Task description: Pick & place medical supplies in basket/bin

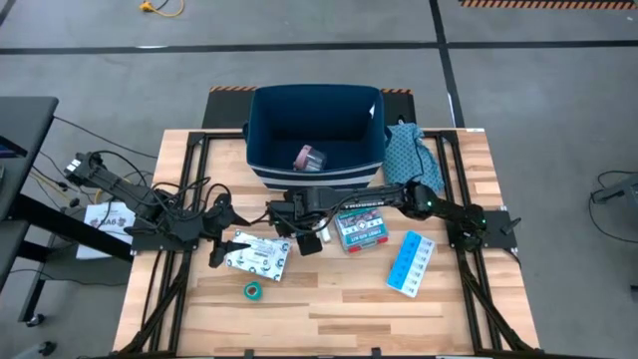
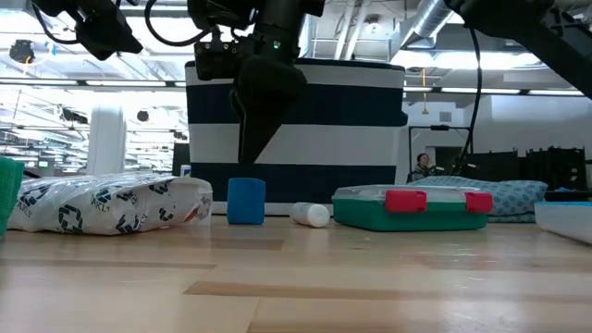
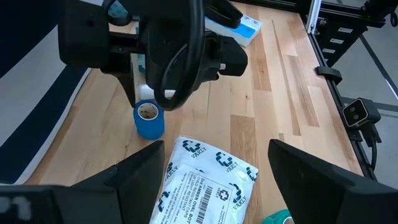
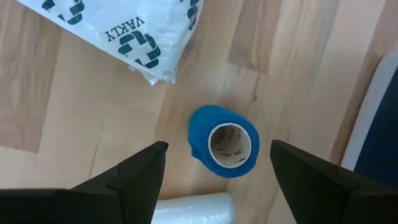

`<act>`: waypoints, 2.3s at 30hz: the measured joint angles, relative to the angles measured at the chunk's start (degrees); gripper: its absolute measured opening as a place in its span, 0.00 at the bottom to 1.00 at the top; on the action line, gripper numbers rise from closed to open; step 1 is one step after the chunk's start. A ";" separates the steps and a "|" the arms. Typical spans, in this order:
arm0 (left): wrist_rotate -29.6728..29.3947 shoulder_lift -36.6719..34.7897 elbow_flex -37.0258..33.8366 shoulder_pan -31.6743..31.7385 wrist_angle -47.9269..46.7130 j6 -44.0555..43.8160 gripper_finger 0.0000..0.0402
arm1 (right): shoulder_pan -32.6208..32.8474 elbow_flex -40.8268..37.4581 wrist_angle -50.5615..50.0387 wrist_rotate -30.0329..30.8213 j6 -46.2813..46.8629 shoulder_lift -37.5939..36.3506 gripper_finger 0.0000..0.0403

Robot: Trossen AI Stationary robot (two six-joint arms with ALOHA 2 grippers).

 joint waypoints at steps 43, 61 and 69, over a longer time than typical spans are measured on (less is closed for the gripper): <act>0.00 0.00 0.00 -0.01 0.08 -0.07 0.69 | -2.51 0.00 0.25 -6.81 -2.97 0.69 0.70; -0.02 0.02 -0.02 -0.02 0.46 -0.11 0.69 | -2.99 -0.02 2.34 -5.35 -2.47 4.59 0.70; 0.00 0.02 -0.02 -0.02 0.44 -0.15 0.69 | -2.97 -0.02 1.29 -5.57 -2.49 4.59 0.63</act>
